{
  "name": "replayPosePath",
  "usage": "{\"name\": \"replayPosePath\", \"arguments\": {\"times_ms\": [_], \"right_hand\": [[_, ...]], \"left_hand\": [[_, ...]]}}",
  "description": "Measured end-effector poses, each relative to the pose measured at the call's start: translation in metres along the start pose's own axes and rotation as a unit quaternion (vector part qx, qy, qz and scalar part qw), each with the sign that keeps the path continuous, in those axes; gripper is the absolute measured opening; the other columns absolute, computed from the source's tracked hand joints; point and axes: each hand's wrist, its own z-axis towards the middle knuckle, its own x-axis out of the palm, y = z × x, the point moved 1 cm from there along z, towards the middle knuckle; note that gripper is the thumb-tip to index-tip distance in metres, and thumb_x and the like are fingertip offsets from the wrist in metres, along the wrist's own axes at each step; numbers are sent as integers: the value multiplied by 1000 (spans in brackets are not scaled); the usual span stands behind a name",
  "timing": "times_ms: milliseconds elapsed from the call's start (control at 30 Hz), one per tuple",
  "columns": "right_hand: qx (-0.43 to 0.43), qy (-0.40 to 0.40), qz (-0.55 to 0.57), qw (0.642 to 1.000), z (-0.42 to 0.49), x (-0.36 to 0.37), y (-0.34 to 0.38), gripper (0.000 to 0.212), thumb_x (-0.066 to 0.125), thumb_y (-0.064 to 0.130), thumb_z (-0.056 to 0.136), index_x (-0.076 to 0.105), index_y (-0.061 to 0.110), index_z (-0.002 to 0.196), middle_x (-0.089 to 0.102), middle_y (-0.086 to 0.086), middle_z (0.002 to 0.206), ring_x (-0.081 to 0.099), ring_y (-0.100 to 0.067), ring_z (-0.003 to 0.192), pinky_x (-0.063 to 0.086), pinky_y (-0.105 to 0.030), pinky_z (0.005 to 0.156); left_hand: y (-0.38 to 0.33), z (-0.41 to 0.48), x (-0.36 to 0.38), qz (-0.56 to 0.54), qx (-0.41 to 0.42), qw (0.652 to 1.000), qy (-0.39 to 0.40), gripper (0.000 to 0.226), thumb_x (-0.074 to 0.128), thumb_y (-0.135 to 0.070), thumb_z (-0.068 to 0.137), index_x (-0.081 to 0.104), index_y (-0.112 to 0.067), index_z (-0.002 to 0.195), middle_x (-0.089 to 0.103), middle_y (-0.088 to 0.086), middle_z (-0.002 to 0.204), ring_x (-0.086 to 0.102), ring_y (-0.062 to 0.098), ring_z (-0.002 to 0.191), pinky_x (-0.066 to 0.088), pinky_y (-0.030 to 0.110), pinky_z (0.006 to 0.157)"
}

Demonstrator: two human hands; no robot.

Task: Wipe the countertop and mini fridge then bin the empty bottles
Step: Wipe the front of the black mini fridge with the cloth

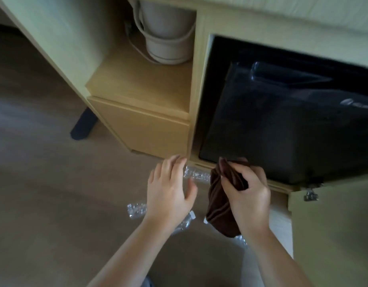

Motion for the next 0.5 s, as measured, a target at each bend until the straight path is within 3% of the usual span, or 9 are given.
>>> {"name": "replayPosePath", "arguments": {"times_ms": [100,233,333,500], "right_hand": [[14,-11,4,1000,-13,-25,51,31,74,6,71,69,23,98,55,-1,98,55,0,89,39,-5,82],[68,-8,27,997,-30,-60,115,29,72,9,74,68,22,100,55,0,100,58,-12,93,48,-31,88],[84,-11,43,995,-40,-89,155,28,72,11,76,67,30,95,55,3,99,57,-8,93,49,-30,87],[61,-29,45,997,-51,-135,213,42,73,8,73,58,46,85,57,4,96,57,-3,89,45,-24,85]], "left_hand": [[-21,-13,-41,-4,-31,1000,-5,37,60,-12,72,59,1,106,61,15,106,61,34,90,47,40,79],[-59,-21,-98,-26,-58,998,2,45,72,-2,67,58,2,110,61,16,108,60,34,95,44,39,83],[-82,-23,-141,-34,-62,997,8,45,70,-1,70,57,2,112,60,15,109,59,32,98,45,38,83],[-105,-30,-211,-45,-121,991,-19,40,66,1,74,56,4,113,60,16,109,58,31,98,41,31,83]]}}
